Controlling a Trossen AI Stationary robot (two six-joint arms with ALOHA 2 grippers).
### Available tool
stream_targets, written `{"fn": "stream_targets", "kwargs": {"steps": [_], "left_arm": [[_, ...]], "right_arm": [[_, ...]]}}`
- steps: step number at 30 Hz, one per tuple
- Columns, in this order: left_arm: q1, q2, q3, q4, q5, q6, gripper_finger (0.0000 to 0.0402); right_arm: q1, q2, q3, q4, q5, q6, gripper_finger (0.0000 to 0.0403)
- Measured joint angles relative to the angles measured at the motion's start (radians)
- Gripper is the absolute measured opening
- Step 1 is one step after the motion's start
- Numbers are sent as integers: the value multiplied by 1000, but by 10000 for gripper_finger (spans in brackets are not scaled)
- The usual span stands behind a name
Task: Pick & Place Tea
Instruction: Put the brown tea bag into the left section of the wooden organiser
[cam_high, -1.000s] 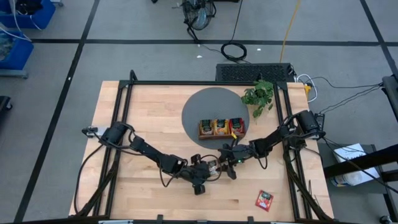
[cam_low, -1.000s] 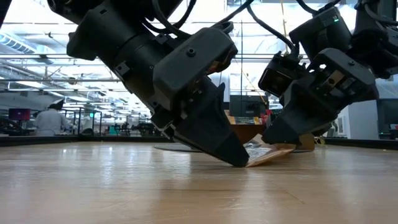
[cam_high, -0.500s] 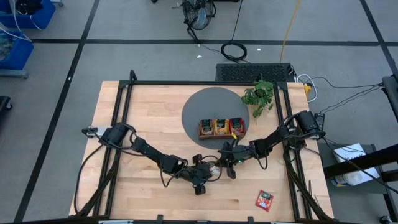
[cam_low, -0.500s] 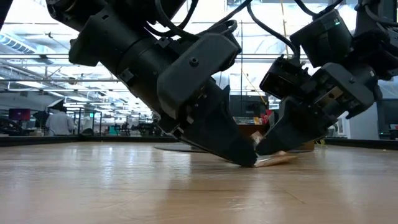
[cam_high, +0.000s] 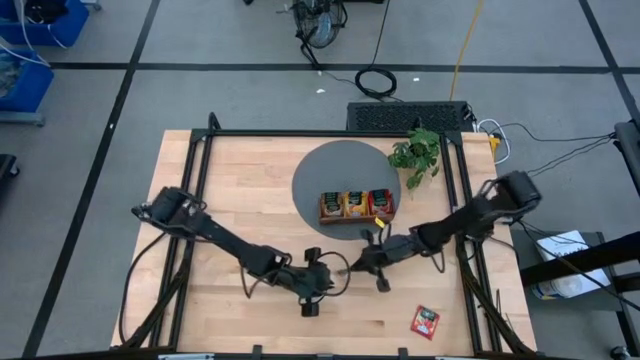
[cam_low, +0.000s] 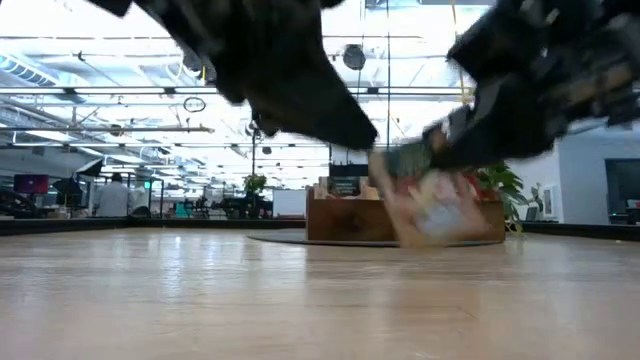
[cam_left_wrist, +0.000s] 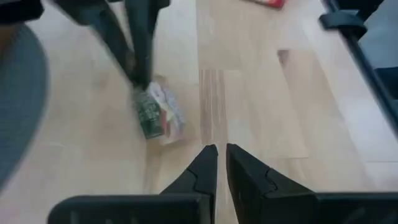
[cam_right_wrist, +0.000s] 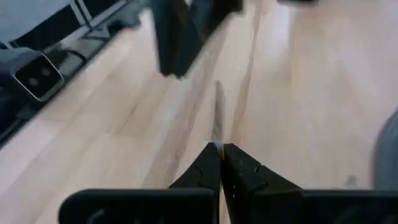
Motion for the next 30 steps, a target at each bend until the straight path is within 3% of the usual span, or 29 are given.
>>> {"fn": "stream_targets", "kwargs": {"steps": [5,12,20,25,30], "left_arm": [[-33,-98,0,-41,-68,40,42],[-71,-181,2,-38,-182,78,42],[-68,-191,2,-79,-274,62,42],[-58,-191,2,-65,-396,137,43],[-41,-186,2,-49,-370,169,62]], "right_arm": [[81,-150,0,-110,133,-140,0],[193,-276,-34,-236,377,-182,0],[224,-309,-64,-229,386,-211,0],[222,-302,-64,-188,433,-222,0],[249,-302,-63,-124,438,-252,0]]}}
